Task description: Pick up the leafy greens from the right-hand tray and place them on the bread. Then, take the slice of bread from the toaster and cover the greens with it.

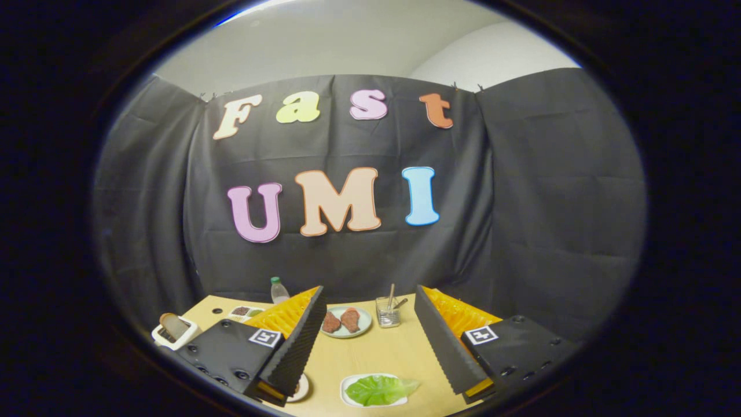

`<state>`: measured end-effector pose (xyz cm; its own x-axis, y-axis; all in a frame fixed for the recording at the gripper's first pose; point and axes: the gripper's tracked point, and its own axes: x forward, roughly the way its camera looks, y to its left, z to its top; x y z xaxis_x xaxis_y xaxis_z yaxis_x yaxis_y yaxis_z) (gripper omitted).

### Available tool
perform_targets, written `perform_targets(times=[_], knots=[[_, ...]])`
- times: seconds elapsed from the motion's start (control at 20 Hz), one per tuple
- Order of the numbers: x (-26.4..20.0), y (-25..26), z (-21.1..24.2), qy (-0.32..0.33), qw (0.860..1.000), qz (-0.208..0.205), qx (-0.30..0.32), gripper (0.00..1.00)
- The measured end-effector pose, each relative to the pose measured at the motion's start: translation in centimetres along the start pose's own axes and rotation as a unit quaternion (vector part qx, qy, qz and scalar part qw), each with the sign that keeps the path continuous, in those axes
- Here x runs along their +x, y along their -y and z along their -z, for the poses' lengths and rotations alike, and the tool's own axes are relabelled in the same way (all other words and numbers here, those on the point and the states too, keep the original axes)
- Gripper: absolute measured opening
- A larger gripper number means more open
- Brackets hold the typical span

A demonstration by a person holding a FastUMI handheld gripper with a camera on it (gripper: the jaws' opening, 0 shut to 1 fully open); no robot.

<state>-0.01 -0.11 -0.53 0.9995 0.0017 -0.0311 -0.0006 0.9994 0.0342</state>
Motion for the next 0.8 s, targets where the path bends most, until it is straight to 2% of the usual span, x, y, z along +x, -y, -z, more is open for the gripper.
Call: perform_targets(times=[0.4,0.8], knots=[[0.4,-0.1,1.7,-0.03,0.999,-0.018,-0.006,0.99],[1.1,2.1,7.8,-0.129,0.989,-0.065,-0.039,0.99]])
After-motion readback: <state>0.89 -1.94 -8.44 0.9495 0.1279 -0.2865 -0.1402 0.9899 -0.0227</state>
